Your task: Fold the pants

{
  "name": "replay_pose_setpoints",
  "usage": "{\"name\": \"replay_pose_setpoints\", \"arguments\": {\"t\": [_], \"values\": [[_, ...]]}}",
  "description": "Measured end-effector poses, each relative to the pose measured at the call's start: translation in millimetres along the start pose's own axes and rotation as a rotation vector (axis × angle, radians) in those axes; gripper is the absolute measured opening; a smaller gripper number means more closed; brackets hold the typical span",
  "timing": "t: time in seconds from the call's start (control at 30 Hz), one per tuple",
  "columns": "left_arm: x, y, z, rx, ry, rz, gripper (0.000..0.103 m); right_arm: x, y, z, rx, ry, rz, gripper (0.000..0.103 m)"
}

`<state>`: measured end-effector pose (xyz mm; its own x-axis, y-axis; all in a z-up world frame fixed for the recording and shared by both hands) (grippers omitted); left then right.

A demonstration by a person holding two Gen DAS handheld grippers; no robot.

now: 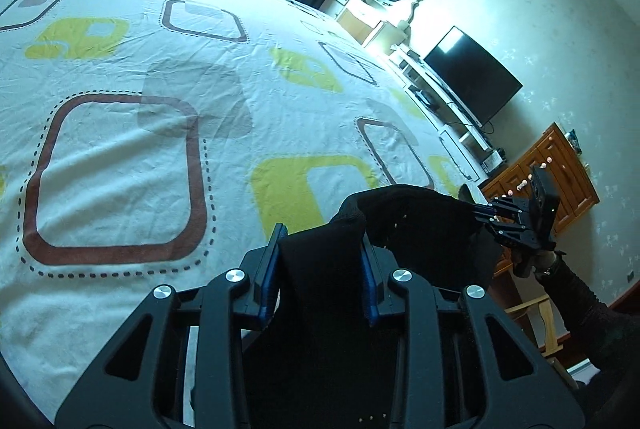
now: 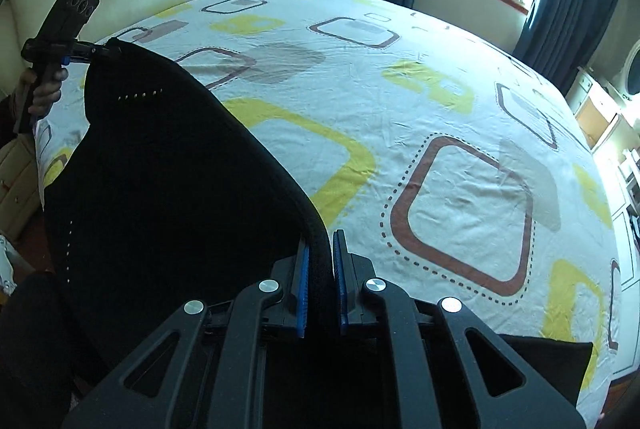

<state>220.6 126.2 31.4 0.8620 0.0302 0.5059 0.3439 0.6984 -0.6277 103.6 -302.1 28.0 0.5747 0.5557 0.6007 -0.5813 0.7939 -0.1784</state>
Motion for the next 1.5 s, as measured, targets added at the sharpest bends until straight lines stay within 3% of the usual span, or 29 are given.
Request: {"name": "replay_pose_setpoints", "arguments": {"t": [0.27,0.47,0.6,0.73,0.83,0.93,1.1,1.33,1.5], "values": [[-84,2,36,0.009,-0.001,0.017,0.033,-62,67,30,-0.060,-0.066,0.051,0.011],[-143,30,43,0.003,0.027,0.148,0.033,-105,110,18,-0.050,0.008,0.108,0.013],[-173,41,44,0.047,0.036,0.204,0.037,-122,129,12,-0.064,0.034,0.140,0.016],[-195,64,59,0.007,-0.016,0.395,0.055,-128,136,7,-0.099,0.052,0.178,0.017],[-211,79,72,-0.039,-0.069,0.583,0.056,-126,136,6,-0.111,0.060,0.171,0.017],[-220,72,77,-0.036,-0.106,0.652,0.056,-126,136,5,-0.120,0.061,0.165,0.017],[-223,48,64,0.010,-0.102,0.714,0.056,-129,137,6,-0.120,0.060,0.144,0.017],[-227,38,35,0.103,-0.056,0.764,0.056,-131,135,6,-0.123,0.058,0.135,0.017],[-221,40,34,0.142,-0.092,0.759,0.054,-133,134,6,-0.119,0.051,0.125,0.018]]}}
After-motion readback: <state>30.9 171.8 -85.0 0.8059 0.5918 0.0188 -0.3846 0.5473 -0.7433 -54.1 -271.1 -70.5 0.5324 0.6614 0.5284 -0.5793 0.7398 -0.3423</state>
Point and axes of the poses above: each gripper's, at about its wrist camera, not at the fingertips, and z roughly against the way its jaws point, y to its left, x to its top, the point moved 4 cm from there along -z, roughly the way its jaws point, and after that the axes turned 10 degrees about z, right-handed, at the moved point
